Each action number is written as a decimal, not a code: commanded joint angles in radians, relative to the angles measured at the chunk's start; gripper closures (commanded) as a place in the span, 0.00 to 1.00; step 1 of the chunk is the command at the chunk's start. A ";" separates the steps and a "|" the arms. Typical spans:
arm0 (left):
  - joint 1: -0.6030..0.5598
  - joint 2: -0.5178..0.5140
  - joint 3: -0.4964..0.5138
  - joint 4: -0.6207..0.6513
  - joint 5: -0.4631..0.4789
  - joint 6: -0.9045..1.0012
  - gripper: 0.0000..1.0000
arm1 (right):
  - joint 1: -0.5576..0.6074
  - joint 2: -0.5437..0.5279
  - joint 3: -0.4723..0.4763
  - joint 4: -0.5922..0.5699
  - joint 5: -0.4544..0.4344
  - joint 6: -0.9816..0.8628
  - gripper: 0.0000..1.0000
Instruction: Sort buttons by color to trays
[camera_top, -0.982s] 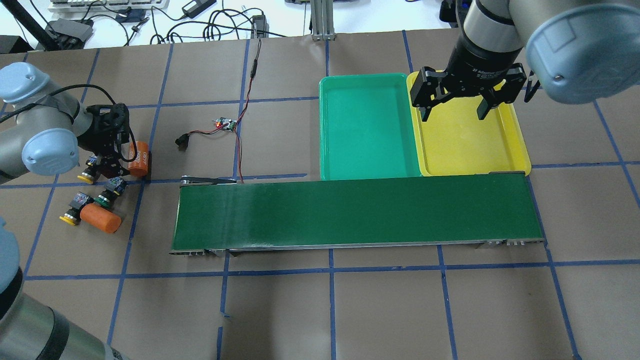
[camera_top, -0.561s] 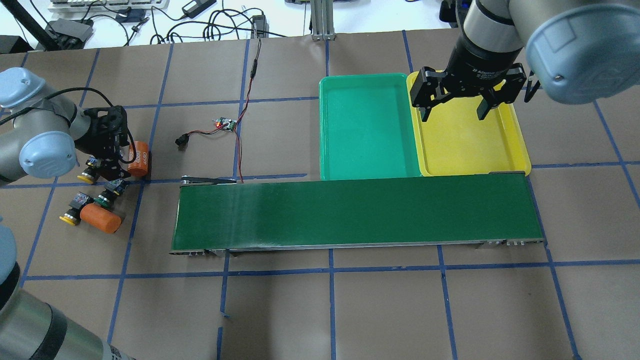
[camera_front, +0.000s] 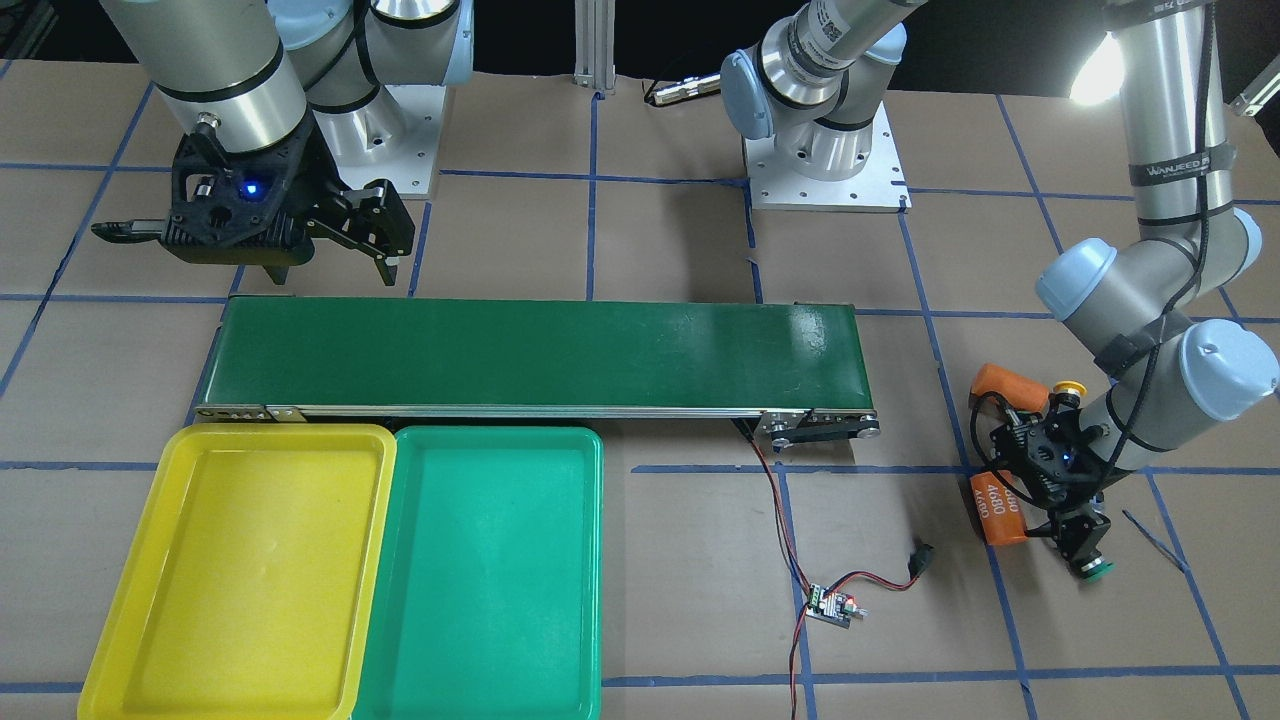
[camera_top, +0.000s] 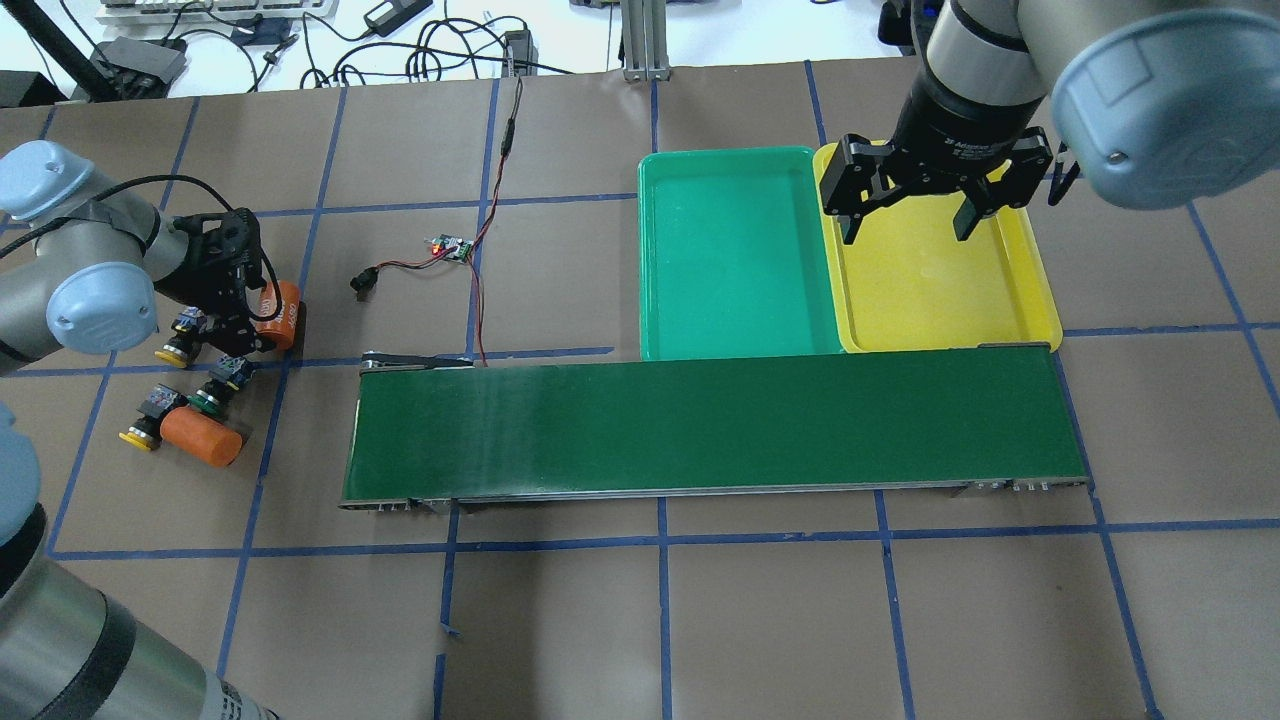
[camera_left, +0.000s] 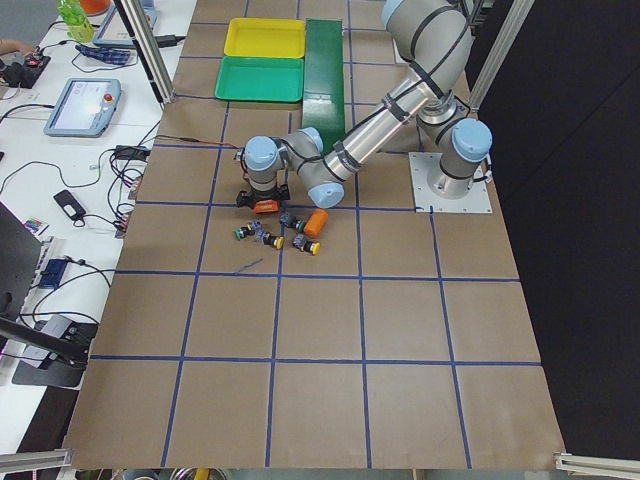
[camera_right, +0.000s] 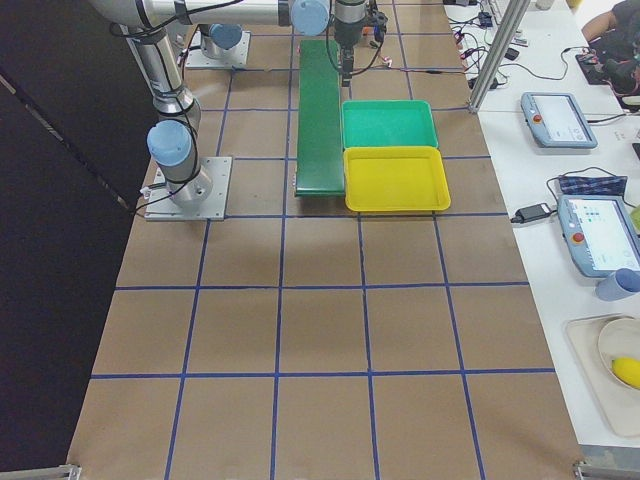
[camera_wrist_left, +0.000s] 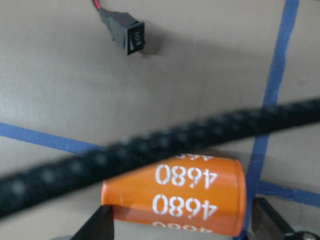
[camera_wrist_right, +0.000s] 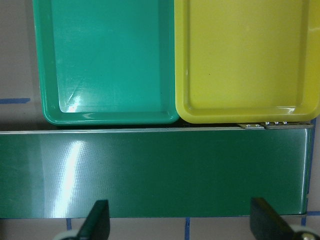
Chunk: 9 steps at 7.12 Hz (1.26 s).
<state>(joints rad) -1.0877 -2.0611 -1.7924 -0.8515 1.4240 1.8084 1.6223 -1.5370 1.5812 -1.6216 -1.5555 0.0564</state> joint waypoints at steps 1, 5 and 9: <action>0.000 -0.001 0.013 -0.001 0.000 -0.004 0.00 | 0.001 0.001 0.000 0.000 0.000 0.000 0.00; 0.000 0.024 0.013 -0.009 0.003 -0.003 0.00 | -0.001 -0.003 0.016 -0.001 0.000 0.000 0.00; 0.002 0.001 0.034 -0.001 0.001 -0.003 0.00 | -0.001 -0.005 0.017 -0.003 0.000 0.000 0.00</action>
<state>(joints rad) -1.0866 -2.0541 -1.7709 -0.8531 1.4249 1.8055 1.6214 -1.5416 1.5980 -1.6244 -1.5555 0.0566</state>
